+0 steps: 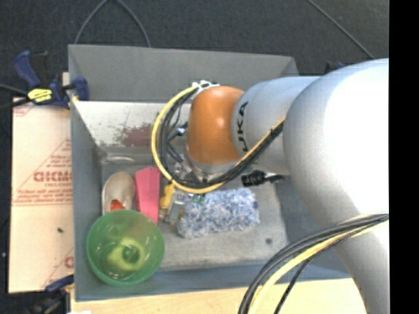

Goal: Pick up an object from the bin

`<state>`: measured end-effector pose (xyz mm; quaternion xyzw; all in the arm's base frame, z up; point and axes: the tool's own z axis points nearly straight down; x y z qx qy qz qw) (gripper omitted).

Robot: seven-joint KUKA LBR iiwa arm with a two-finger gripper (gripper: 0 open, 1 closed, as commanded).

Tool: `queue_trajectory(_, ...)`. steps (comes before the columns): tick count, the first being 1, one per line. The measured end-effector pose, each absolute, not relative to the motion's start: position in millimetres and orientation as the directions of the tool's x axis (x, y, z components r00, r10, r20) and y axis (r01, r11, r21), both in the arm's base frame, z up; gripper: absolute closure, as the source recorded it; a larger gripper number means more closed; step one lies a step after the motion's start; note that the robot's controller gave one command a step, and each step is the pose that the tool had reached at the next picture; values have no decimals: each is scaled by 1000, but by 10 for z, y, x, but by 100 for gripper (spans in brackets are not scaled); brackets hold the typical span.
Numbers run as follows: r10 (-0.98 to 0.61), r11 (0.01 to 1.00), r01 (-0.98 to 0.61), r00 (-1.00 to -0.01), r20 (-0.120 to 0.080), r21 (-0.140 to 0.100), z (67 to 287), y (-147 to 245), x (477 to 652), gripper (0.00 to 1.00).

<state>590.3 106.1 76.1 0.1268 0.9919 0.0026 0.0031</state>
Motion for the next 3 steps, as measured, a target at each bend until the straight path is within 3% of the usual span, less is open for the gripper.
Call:
queue_trajectory(1,-58,998,-58,-998,-12,5,739,1087,6042,0)
queue_trajectory(2,111,994,111,-994,-7,7,718,1008,5945,0)
queue_trajectory(3,251,968,251,-968,-9,8,716,1054,5967,0)
